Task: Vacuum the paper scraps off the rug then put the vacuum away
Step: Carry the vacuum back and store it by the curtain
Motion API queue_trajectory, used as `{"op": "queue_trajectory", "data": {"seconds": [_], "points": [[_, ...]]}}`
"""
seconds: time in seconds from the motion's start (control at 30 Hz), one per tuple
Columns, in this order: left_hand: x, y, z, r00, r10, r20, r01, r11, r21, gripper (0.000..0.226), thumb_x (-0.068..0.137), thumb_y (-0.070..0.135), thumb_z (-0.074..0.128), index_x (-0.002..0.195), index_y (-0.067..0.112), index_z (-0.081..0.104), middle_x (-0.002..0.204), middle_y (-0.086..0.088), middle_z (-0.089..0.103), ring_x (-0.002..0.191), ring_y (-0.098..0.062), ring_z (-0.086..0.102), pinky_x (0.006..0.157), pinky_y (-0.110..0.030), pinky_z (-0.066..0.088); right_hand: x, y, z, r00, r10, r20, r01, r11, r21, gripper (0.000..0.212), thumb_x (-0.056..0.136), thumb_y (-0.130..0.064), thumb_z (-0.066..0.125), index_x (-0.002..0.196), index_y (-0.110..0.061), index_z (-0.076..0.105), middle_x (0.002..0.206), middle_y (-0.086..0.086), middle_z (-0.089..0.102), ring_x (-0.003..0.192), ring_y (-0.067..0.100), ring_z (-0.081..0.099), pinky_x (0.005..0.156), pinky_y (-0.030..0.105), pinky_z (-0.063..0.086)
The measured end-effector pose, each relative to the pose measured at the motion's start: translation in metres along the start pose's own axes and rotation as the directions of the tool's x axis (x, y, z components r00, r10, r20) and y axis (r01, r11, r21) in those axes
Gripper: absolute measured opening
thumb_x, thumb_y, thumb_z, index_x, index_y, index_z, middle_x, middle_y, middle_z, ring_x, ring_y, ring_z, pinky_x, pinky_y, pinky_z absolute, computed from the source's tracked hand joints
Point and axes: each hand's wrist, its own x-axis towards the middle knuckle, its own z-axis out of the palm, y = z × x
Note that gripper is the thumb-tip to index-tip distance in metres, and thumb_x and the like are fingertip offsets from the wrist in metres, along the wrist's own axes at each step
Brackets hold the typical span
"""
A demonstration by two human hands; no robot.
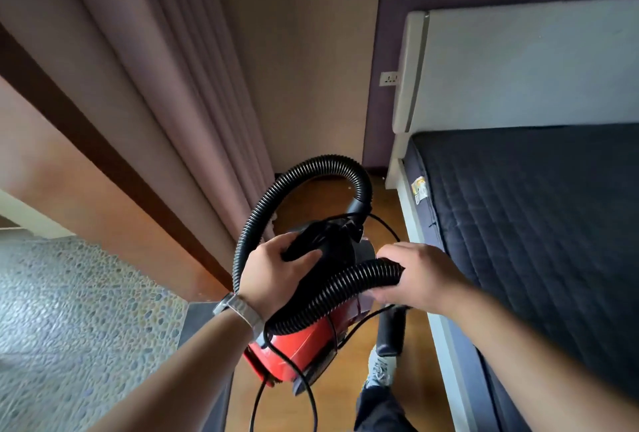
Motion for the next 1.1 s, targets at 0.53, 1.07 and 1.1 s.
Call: {"op": "queue_trajectory", "data": {"seconds": [0.53, 1.07, 1.1], "points": [[0.246, 0.064, 0.069, 0.996, -0.053, -0.071, 0.049, 0.997, -0.054, 0.022, 0.080, 0.038, 0.080, 0.083, 0.056, 0.069, 0.077, 0.028, 0.070, 0.068, 0.008, 0.066, 0.059, -0.007, 0.046, 0.223, 0.149, -0.088, 0.990, -0.102, 0.094, 0.100, 0.994, 0.033, 0.042, 0.064, -0.066, 0.069, 0.077, -0.027, 0.060, 0.070, -0.015, 0.053, 0.066, 0.004, 0.052, 0.057, 0.019, 0.038], [0.527, -0.002, 0.124, 0.978, -0.167, 0.124, 0.195, 0.944, -0.265, 0.038, 0.062, 0.065, 0.071, 0.099, 0.058, 0.066, 0.088, 0.024, 0.073, 0.083, 0.001, 0.070, 0.079, -0.030, 0.059, 0.457, 0.251, -0.093, 0.966, 0.080, 0.246, -0.067, 0.996, -0.059, 0.056, 0.065, -0.079, 0.065, 0.089, -0.029, 0.061, 0.080, -0.014, 0.057, 0.076, 0.005, 0.057, 0.062, 0.027, 0.050], [0.542, -0.008, 0.127, 0.973, -0.179, 0.143, 0.212, 0.942, -0.259, 0.041, 0.063, 0.065, 0.072, 0.102, 0.054, 0.066, 0.090, 0.023, 0.073, 0.085, 0.000, 0.070, 0.082, -0.033, 0.059, 0.468, 0.255, -0.090, 0.961, 0.099, 0.256, -0.086, 0.994, -0.062, 0.057, 0.064, -0.080, 0.064, 0.089, -0.029, 0.062, 0.080, -0.014, 0.058, 0.076, 0.004, 0.057, 0.064, 0.026, 0.050]]}}
